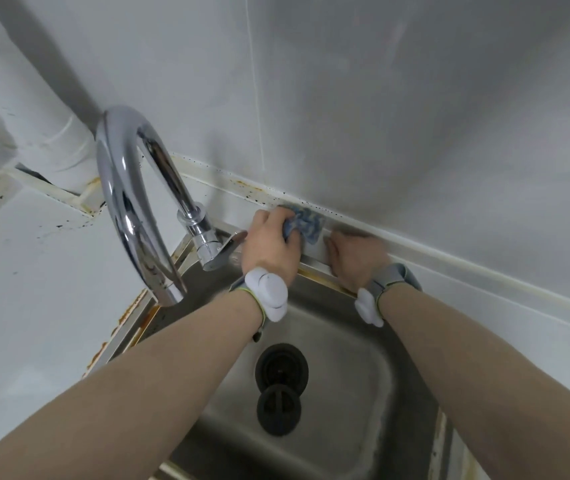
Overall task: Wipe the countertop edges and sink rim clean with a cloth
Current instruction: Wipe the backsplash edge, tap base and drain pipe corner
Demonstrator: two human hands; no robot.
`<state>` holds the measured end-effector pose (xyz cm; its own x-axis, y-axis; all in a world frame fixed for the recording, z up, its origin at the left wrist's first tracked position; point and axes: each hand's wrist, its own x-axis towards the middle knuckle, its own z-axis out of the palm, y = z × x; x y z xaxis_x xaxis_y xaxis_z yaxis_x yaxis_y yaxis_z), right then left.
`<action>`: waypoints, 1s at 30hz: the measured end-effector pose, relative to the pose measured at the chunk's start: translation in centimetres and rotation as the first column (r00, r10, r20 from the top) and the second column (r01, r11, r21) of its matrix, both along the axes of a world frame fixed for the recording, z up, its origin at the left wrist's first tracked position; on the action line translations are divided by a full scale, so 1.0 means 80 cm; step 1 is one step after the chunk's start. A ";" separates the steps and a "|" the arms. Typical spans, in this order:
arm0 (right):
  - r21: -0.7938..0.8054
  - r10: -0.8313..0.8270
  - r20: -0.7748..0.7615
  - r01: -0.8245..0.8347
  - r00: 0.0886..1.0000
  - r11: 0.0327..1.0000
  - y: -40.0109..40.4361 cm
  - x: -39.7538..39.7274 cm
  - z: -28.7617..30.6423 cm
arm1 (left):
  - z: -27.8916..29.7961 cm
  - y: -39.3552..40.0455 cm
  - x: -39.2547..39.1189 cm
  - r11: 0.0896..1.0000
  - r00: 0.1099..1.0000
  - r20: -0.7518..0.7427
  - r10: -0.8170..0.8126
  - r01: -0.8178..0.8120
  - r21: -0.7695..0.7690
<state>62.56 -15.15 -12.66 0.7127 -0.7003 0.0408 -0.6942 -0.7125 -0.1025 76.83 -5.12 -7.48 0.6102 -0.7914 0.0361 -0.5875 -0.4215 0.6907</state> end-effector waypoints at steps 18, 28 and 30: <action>-0.029 -0.035 0.046 0.037 0.998 0.999 -0.008 -0.004 -0.021 | -0.010 -0.080 -0.058 1.000 0.988 -0.153 0.021 -0.020 0.012; -0.168 -0.072 0.236 0.113 0.969 0.979 -0.005 -0.003 -0.023 | -0.010 -0.090 -0.015 0.909 0.881 -0.259 0.395 -0.417 -0.031; -0.157 -0.063 0.231 0.101 0.971 0.982 -0.004 -0.003 -0.023 | -0.012 -0.085 -0.027 0.918 0.892 -0.256 0.374 -0.396 -0.039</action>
<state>62.32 -15.50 -14.52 0.6121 -0.7258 0.3138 -0.7237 -0.6742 -0.1475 74.70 -11.94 -8.45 0.8651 -0.4934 -0.0903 -0.2051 -0.5123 0.8339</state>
